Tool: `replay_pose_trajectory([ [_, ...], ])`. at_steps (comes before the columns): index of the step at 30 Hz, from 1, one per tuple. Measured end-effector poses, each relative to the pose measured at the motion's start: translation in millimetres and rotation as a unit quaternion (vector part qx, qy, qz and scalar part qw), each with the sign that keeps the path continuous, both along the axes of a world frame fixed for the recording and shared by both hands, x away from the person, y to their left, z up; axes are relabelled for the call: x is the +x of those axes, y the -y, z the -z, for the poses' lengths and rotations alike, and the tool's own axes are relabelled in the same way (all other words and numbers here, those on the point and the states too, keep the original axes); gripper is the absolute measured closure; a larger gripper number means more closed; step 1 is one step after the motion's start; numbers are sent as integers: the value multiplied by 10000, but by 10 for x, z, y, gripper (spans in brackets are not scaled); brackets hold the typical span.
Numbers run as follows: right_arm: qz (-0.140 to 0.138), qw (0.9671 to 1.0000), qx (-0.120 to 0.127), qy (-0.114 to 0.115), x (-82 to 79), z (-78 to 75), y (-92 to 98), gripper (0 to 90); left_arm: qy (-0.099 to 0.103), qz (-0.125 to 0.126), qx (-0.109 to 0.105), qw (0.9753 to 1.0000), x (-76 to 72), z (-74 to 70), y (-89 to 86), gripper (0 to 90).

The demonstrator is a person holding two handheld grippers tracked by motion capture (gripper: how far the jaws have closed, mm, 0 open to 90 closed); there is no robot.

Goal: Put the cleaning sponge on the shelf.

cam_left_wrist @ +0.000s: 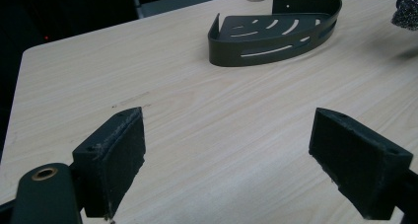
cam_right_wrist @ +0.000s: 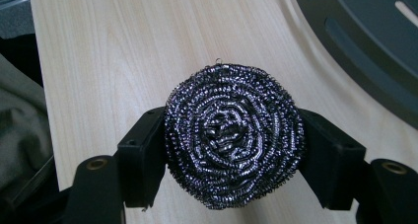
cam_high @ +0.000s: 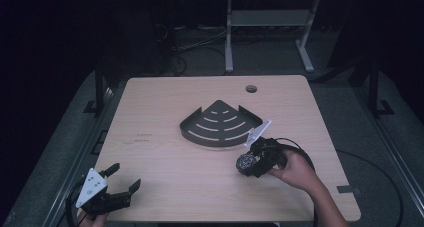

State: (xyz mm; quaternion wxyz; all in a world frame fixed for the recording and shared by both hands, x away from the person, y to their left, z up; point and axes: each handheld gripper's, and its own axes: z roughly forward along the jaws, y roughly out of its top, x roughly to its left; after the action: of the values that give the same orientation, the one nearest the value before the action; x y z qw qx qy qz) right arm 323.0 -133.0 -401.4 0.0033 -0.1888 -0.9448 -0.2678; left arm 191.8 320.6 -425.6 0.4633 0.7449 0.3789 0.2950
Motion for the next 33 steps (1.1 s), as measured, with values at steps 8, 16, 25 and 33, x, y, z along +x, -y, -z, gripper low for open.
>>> replay_pose_trajectory([
  [8, -72, 10000, -24, 4, 78, -79, -44, 320, -12, 2, -11, 10000, 6, 1, -8, 132],
  [16, -67, 9999, -116, -71, 198, -78, -62, 320, -13, -1, -5, 10000, 18, 1, -16, 133],
  [25, -107, 9998, -150, -105, 280, -139, -119, 320, -24, 1, -7, 10000, 20, 2, -15, 132],
  [33, -159, 9997, -144, -134, 397, -170, -193, 320, -22, 11, -3, 10000, 19, 4, -7, 133],
])
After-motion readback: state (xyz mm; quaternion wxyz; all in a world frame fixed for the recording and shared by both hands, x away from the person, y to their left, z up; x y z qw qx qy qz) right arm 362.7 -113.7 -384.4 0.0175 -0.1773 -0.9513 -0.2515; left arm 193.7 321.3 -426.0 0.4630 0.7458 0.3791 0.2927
